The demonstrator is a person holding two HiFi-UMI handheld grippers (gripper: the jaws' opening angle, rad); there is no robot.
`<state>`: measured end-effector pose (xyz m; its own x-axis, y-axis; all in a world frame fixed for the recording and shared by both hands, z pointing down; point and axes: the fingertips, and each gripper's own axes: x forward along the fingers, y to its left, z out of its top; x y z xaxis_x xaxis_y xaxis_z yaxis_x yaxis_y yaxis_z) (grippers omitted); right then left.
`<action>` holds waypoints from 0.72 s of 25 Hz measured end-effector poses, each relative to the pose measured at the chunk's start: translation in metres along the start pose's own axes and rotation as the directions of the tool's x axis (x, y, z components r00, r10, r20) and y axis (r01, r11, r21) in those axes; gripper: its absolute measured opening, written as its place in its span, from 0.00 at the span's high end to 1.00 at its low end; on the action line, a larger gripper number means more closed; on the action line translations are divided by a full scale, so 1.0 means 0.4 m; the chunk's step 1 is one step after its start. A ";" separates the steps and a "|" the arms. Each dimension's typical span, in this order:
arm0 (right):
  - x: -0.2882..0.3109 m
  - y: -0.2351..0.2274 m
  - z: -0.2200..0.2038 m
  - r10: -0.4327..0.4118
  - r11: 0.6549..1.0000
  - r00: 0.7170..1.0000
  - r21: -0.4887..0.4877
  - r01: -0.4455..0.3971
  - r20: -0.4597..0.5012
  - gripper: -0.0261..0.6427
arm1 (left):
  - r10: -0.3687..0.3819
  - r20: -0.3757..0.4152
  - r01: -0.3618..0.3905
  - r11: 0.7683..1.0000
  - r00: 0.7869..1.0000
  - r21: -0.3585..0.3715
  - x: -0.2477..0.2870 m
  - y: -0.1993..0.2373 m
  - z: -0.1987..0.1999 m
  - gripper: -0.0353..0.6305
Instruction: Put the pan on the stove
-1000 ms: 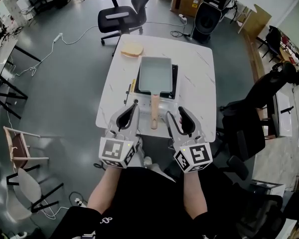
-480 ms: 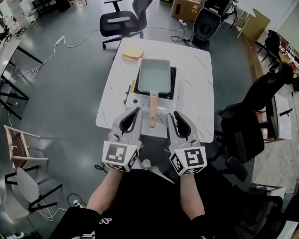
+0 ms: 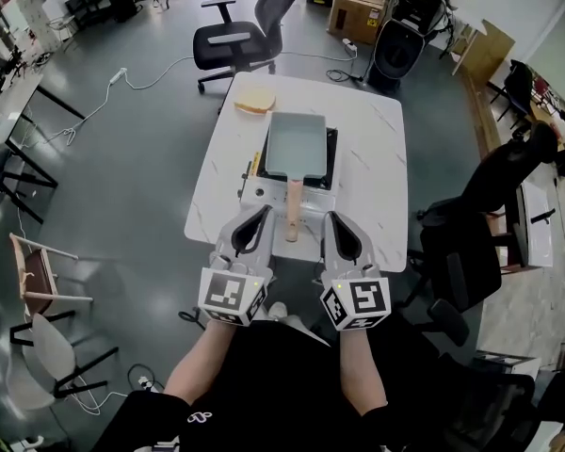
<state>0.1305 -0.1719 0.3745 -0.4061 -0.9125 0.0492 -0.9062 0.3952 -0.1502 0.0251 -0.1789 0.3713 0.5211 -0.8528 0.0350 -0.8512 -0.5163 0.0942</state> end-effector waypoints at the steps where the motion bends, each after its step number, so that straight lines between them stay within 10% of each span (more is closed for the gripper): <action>1: 0.002 0.004 -0.002 0.005 1.000 1.000 -0.002 -0.005 -0.002 0.98 | 0.002 0.000 -0.002 1.000 1.000 0.000 -0.002 0.002 -0.001 0.95; 18: 0.028 0.034 -0.018 0.027 0.999 0.999 -0.043 -0.028 -0.035 0.98 | 0.025 -0.008 -0.025 1.000 1.000 -0.003 -0.006 0.031 -0.009 0.95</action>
<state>0.1129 -0.1761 0.3802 -0.4341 -0.8973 0.0795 -0.8986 0.4251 -0.1092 0.0135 -0.1830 0.3761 0.5005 -0.8646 0.0448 -0.8636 -0.4950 0.0961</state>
